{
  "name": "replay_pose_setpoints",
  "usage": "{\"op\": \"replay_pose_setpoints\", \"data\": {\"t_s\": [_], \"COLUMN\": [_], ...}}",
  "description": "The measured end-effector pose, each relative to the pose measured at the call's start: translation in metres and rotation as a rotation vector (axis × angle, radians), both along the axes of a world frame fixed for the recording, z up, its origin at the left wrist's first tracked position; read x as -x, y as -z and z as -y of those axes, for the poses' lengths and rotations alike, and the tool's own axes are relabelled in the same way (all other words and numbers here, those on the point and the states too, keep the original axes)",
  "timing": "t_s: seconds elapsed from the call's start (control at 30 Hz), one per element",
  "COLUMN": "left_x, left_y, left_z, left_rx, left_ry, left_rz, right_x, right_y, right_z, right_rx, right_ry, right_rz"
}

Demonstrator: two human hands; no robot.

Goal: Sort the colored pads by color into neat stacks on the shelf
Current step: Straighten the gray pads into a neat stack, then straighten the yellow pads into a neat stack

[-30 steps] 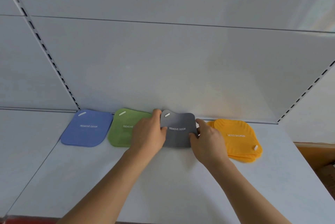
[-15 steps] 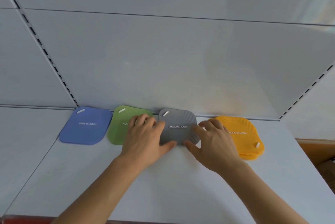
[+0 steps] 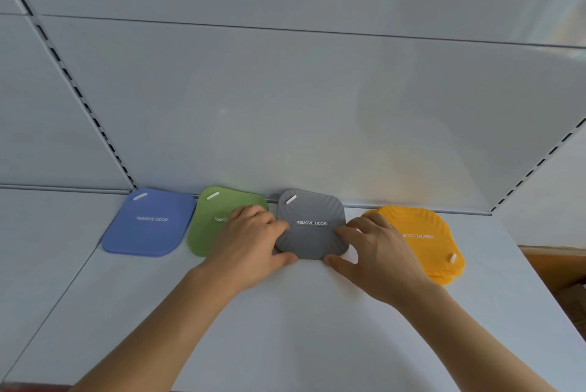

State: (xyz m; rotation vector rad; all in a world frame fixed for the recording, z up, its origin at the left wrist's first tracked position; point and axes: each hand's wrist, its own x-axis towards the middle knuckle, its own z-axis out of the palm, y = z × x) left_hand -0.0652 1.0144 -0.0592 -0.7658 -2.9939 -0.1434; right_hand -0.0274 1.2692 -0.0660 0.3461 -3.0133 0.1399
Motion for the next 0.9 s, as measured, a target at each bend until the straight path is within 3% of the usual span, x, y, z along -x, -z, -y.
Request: {"op": "replay_pose_setpoints", "data": {"t_s": [0.47,0.73,0.9], "left_x": [-0.001,-0.006,-0.016], "left_y": [0.006,0.011,-0.001], "left_z": [0.001,-0.003,-0.036], "left_rx": [-0.071,-0.026,-0.114], "left_ry": [-0.035,-0.012,0.072], "left_rz": [-0.069,-0.114,-0.156], "right_x": [-0.005,-0.013,-0.036], "right_y": [0.009,0.006,0.0], "right_z": [-0.003,0.002,-0.02], "right_rx": [-0.015,-0.051,-0.007], "right_ry": [-0.011,0.03,0.127], "right_rz": [-0.095,-0.095,-0.171]}}
